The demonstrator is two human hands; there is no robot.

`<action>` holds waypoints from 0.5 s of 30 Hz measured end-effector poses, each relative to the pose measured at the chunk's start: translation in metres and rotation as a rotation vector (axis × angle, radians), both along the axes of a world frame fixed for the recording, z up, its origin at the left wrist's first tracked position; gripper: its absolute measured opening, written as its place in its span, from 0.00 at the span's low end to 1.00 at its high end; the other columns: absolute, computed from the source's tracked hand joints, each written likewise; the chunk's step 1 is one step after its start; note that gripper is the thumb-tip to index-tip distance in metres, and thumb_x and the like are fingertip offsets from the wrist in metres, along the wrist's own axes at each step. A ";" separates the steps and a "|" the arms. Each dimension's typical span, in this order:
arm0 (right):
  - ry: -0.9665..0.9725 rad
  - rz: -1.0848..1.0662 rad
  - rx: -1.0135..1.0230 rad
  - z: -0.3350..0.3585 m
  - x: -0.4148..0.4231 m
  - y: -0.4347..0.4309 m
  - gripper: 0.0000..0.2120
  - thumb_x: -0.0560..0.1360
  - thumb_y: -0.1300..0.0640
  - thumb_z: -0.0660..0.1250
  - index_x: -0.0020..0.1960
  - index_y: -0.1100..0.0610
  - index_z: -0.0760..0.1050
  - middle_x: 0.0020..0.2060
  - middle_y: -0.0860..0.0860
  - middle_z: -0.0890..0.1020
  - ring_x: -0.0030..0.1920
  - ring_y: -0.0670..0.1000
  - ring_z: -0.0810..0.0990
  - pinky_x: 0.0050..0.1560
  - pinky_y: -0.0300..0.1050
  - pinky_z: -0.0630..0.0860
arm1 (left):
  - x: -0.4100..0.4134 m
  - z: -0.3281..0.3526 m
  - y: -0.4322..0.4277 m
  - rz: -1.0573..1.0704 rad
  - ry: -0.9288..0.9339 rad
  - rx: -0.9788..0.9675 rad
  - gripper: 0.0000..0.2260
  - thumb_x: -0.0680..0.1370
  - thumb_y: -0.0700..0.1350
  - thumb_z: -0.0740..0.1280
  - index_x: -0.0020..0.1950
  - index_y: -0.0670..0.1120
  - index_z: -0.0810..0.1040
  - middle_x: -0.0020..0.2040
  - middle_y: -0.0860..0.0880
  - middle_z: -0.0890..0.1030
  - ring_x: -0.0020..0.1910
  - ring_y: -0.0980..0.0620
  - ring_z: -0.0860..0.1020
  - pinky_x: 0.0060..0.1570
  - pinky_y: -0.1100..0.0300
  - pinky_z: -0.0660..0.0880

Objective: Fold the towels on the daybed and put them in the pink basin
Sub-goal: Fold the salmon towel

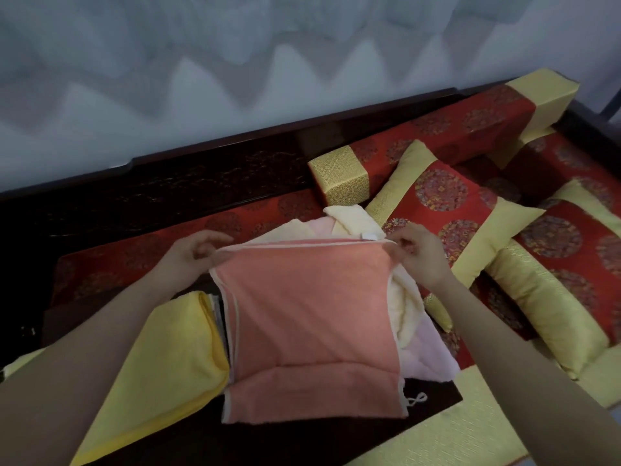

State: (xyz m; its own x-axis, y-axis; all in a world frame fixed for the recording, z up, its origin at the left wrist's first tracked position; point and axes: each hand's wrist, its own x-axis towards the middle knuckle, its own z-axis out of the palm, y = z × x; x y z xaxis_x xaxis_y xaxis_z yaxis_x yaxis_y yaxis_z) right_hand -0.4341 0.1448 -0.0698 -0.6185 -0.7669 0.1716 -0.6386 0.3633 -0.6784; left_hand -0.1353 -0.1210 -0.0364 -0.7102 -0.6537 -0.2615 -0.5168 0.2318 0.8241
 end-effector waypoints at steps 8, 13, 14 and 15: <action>-0.111 0.052 -0.313 0.110 0.008 0.011 0.08 0.77 0.58 0.64 0.43 0.46 0.75 0.38 0.40 0.78 0.41 0.42 0.76 0.44 0.38 0.71 | 0.010 0.093 0.008 -0.173 0.126 0.101 0.07 0.73 0.48 0.70 0.47 0.46 0.79 0.40 0.48 0.83 0.41 0.55 0.82 0.45 0.64 0.78; -0.014 0.016 -0.363 0.179 0.002 -0.003 0.08 0.79 0.55 0.60 0.42 0.46 0.69 0.35 0.39 0.75 0.37 0.40 0.70 0.39 0.41 0.67 | -0.002 0.157 -0.004 -0.102 0.357 0.132 0.18 0.63 0.58 0.76 0.43 0.49 0.77 0.37 0.49 0.84 0.37 0.55 0.82 0.39 0.63 0.81; 0.006 0.009 -0.381 0.189 0.002 -0.005 0.08 0.79 0.54 0.60 0.42 0.46 0.69 0.36 0.39 0.76 0.37 0.39 0.70 0.39 0.40 0.67 | -0.005 0.167 -0.005 -0.098 0.383 0.112 0.12 0.67 0.52 0.74 0.44 0.48 0.76 0.35 0.50 0.84 0.35 0.56 0.82 0.38 0.63 0.80; 0.024 0.004 -0.400 0.199 0.002 -0.005 0.07 0.79 0.53 0.60 0.42 0.47 0.69 0.35 0.40 0.76 0.37 0.40 0.70 0.40 0.41 0.67 | -0.008 0.177 -0.005 -0.088 0.406 0.086 0.06 0.72 0.46 0.71 0.43 0.46 0.75 0.34 0.50 0.83 0.34 0.56 0.81 0.37 0.64 0.80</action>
State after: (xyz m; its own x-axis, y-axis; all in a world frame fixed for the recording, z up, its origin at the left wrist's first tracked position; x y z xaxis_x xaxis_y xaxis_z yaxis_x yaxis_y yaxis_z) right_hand -0.4319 0.1393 0.1287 -0.6078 -0.6390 0.4715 -0.6568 0.0708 -0.7507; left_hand -0.1436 -0.1261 0.1406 -0.8191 -0.5736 0.0001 -0.1271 0.1817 0.9751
